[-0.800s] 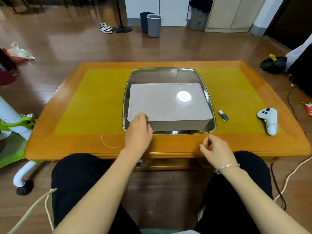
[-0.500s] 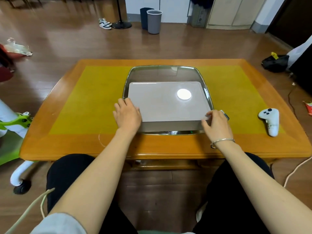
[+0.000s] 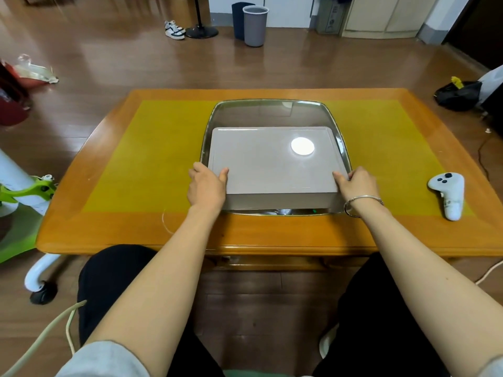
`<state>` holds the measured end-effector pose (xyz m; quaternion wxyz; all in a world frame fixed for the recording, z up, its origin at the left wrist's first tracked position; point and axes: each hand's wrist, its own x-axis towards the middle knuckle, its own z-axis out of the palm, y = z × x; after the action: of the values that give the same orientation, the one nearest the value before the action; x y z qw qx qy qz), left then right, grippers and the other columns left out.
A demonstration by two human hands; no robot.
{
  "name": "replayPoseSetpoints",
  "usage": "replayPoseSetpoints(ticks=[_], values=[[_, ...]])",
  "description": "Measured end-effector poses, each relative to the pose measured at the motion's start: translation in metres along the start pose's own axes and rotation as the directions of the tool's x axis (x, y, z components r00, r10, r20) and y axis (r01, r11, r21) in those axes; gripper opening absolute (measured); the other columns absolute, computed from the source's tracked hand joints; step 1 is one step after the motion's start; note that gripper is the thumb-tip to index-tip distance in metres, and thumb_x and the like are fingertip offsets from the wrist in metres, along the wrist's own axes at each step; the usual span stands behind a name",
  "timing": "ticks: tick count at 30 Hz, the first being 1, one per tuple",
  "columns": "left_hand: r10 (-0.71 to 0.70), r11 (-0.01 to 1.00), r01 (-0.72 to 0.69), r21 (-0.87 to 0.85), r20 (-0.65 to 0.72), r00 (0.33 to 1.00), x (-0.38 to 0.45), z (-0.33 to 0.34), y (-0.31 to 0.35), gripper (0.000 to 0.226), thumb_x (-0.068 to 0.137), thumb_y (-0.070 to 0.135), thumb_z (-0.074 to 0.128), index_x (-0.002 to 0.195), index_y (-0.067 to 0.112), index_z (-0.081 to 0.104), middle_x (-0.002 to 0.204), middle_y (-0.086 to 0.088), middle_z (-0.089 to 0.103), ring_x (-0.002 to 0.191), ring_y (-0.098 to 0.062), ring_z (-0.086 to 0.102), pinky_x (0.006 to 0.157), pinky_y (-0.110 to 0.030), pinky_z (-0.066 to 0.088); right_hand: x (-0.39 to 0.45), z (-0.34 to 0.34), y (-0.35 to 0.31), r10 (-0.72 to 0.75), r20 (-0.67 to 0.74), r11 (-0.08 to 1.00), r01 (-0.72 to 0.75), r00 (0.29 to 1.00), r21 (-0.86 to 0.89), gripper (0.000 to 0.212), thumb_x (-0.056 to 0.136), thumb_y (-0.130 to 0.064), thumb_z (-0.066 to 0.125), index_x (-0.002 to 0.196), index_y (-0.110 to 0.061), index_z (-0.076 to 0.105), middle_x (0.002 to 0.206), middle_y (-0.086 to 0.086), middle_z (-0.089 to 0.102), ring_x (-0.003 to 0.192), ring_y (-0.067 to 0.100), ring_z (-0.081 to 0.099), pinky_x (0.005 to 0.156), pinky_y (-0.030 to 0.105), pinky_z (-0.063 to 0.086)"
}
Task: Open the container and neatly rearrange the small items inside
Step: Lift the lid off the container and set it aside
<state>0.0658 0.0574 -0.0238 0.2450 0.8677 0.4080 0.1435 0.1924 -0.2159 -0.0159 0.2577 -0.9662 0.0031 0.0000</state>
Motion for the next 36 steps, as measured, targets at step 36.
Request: replayPoseSetpoints(ticks=[36], values=[[-0.081,0.996,0.083,-0.024,0.071,0.994,-0.003,-0.014,0.003,0.073,0.088,0.056,0.056,0.126,-0.003,0.037,0.126,-0.021,0.053,0.111,-0.038,0.054,0.073,-0.039,0.041,-0.003,0.001,0.001,0.008,-0.044,0.999,-0.007,0.999,0.031,0.050,0.088,-0.054,0.050,0.096,-0.005,0.050,0.102,0.024,0.062,0.096,0.042,0.056,0.077,0.044,0.046]])
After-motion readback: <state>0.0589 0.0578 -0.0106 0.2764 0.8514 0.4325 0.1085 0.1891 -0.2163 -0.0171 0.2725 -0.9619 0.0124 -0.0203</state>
